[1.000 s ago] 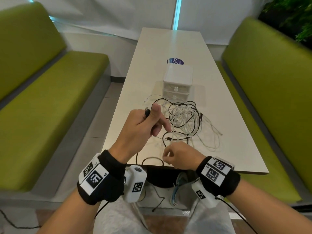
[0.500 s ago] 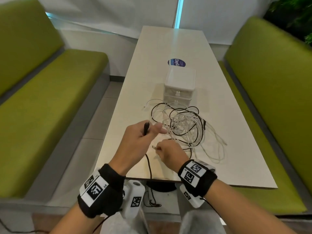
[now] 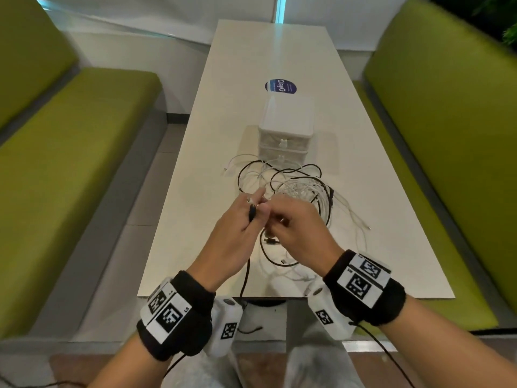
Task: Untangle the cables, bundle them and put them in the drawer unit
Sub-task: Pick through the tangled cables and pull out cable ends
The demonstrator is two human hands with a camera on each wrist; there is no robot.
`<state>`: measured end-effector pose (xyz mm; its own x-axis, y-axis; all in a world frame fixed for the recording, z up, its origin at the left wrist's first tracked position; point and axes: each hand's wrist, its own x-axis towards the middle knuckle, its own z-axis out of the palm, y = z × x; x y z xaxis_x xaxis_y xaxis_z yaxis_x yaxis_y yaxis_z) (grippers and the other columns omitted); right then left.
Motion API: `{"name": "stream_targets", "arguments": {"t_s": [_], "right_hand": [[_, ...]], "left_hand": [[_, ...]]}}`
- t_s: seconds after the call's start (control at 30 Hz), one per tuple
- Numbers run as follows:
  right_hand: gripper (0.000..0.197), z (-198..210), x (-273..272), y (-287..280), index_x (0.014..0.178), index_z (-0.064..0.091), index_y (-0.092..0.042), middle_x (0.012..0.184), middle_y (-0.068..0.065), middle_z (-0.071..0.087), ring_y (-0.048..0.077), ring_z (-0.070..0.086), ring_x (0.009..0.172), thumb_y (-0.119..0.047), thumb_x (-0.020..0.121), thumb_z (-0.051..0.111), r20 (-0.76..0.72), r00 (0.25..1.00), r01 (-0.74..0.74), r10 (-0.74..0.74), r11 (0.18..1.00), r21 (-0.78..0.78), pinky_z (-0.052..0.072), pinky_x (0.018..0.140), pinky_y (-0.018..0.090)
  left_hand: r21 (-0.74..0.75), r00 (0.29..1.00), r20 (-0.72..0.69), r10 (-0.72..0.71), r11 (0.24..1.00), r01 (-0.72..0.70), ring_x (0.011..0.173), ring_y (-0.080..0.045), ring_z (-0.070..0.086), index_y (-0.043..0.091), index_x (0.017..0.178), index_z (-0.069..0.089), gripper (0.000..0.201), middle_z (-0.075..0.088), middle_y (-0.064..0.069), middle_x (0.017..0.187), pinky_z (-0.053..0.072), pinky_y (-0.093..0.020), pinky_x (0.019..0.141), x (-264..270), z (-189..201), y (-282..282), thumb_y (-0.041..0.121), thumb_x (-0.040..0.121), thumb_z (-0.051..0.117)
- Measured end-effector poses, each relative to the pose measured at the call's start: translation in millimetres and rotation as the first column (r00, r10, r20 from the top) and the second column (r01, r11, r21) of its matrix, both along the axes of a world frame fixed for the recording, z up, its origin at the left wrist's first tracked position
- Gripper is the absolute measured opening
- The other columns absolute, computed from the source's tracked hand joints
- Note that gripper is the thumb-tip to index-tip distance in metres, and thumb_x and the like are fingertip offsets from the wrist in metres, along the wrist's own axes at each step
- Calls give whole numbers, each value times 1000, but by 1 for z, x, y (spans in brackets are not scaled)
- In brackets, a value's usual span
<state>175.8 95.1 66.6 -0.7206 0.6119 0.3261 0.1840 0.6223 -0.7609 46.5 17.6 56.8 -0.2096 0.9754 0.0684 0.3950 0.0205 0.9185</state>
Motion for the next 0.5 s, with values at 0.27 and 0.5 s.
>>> {"name": "stream_targets", "arguments": {"t_s": [0.27,0.5], "right_hand": [[12,0,17,-11,98,72,-12,78,-29,59,-5,59,76,-7,89,66,-86,996,-11,9,1000,-28,45,70,10],[20,-9,29,-7,82,57,-26,63,-10,60,3,60,64,-41,95,55,257,962,70,-91,994,89,48,62,28]], "left_hand": [[2,999,50,6,1000,-7,118,7,52,36,129,55,47,59,14,130,43,-22,102,13,6,-6,59,95,32],[241,945,259,202,934,-265,102,-5,65,14,98,73,46,74,5,99,44,-13,89,11,18,-19,40,100,36]]}}
